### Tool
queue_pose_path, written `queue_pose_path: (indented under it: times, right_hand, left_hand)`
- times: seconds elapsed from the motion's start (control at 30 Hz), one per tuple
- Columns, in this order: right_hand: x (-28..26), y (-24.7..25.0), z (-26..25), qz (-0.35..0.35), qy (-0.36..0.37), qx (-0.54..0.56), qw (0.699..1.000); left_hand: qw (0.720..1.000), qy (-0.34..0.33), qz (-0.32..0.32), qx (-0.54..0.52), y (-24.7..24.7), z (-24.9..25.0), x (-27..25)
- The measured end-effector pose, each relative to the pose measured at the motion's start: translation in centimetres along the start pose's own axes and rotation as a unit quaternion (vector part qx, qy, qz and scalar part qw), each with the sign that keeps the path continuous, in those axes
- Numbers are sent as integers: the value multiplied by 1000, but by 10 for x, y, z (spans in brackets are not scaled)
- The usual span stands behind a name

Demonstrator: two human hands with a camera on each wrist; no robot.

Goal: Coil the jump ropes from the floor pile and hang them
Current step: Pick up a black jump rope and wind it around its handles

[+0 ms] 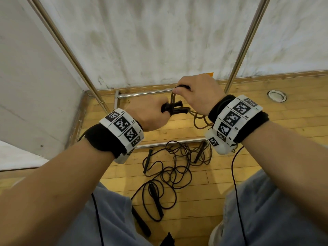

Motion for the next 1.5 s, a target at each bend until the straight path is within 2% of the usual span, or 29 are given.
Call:
queue_pose_path:
  times: [0.07,0.17,0.3,0.47,0.53,0.67,0.77,0.9,1.0,1.07,1.13,1.2,1.27,1.33,1.4,1.43,1.5]
  right_hand:
    - [0,0,0,7,-6,27,1000]
    - [3,-1,1,1,-26,69,997]
    - [9,-1,7,-24,-62,144,987]
    - [8,-4,18,-85,-106,255,957]
    - [7,-11,20,-120,-124,291,941]
    - [0,-35,9,-199,-168,393,882]
    - [-11,-50,-7,-246,-155,398,870]
    - [-22,-63,-16,-286,-155,408,853]
    - [-20,-65,-7,-269,-151,334,891]
    - [-17,-66,9,-253,-180,265,913]
    - [-16,-66,26,-240,-196,130,942]
    - [-14,-64,39,-217,-216,-15,952]
    - [-14,-62,46,-201,-237,-76,948]
    - [-11,-55,37,-149,-227,-23,962]
    - [-9,-46,16,-74,-177,73,979]
    - [-11,-44,5,-58,-150,108,981]
    - [-16,-47,-15,-76,-110,150,980]
  left_hand:
    - [999,-33,-9,-17,0,8,-3]
    - [998,-44,-21,-39,4,9,-4]
    - [993,-47,18,-110,11,9,-6]
    - [971,-91,78,-207,30,13,-16]
    - [956,-83,120,-253,38,10,-19]
    - [908,-43,207,-362,48,4,-19]
    - [869,3,238,-434,49,-3,-16]
    - [851,44,284,-441,58,-15,-15]
    - [836,89,350,-413,66,-36,-18]
    - [832,128,393,-370,71,-54,-21]
    - [831,170,421,-322,75,-72,-25]
    - [834,198,433,-279,78,-87,-29]
    - [847,213,412,-259,77,-96,-30]
    - [869,217,362,-258,70,-93,-27]
    - [887,212,312,-266,61,-81,-23]
    - [893,205,292,-276,57,-73,-20]
    - [895,179,258,-317,50,-55,-14]
Point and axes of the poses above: each hand's wrist, its own x-axis towards the middle knuckle, its own y-axis out of the back of the hand, z = x × y, the point moved 5 cm from there along x, towards the middle knuckle, and after that the axes turned 8 degrees about -y, right-handed, at the moved point
